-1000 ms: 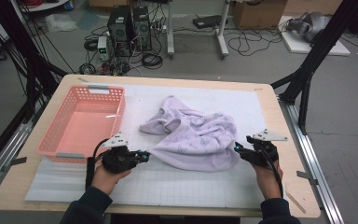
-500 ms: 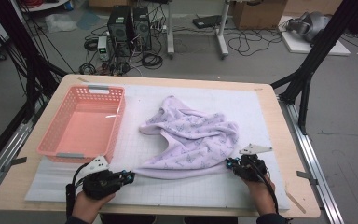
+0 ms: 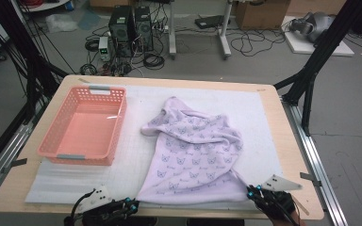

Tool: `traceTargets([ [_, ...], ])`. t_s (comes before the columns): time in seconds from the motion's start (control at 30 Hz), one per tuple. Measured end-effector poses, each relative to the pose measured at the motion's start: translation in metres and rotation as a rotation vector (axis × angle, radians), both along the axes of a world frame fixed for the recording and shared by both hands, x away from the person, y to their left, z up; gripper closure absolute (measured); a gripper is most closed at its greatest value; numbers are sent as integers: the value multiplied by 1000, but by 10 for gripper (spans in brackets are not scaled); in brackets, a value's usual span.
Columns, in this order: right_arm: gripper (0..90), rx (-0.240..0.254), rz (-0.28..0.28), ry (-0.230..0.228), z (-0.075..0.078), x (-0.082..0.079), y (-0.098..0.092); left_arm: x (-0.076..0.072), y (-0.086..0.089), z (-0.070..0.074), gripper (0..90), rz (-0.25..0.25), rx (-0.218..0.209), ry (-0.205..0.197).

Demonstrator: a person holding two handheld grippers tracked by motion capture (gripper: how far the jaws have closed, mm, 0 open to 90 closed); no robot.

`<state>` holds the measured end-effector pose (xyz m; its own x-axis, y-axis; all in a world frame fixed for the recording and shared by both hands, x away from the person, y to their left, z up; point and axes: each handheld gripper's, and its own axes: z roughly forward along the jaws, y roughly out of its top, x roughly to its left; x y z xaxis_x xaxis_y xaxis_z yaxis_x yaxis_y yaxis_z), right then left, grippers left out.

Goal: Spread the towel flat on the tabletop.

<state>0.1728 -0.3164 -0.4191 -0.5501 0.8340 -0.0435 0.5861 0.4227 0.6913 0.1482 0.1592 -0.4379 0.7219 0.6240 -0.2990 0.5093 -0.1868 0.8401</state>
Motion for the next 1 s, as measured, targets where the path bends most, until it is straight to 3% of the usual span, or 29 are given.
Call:
traceTargets([
  [0.03, 850, 1, -8, 10, 0, -7, -3, 0, -1, 0, 809, 12, -5, -8],
  [0.1, 850, -28, -21, 27, 0, -19, -9, 3, 1, 2, 537, 56, -31, 10],
  [0.13, 849, -21, -21, 38, 0, -24, -13, 5, 2, 3, 497, 75, -31, 1],
  [0.2, 832, -21, -16, 69, 0, -32, -19, 12, 5, 7, 470, 114, -28, -16],
  [0.27, 689, -20, -4, 66, 2, -36, -22, 23, 5, 10, 456, 131, -32, -14],
  [0.43, 577, 14, -24, -36, 11, -26, -22, 58, -17, 6, 452, 126, 2, 16],
  [0.57, 544, 26, -29, -86, 12, -11, -17, 81, -42, -3, 451, 97, 39, 51],
  [0.7, 529, 31, -19, -109, 7, 5, -12, 98, -62, -11, 450, 86, 103, 72],
  [0.77, 527, 35, -20, -121, 6, 13, -10, 103, -69, -13, 478, 90, 172, 49],
  [0.8, 519, 42, -25, -126, 5, 18, -10, 103, -72, -12, 563, 90, 232, -4],
  [0.83, 515, 56, -26, -127, 4, 23, -10, 104, -72, -11, 733, 70, 272, -37],
  [0.87, 513, 66, -37, -121, 2, 28, -9, 106, -70, -10, 850, 79, 266, -32],
  [0.9, 513, 62, -41, -119, 0, 34, -9, 108, -66, -9, 862, 98, 280, -39],
  [1.0, 523, 67, -51, -107, -7, 52, -6, 113, -49, -5, 870, 198, 248, -60],
])
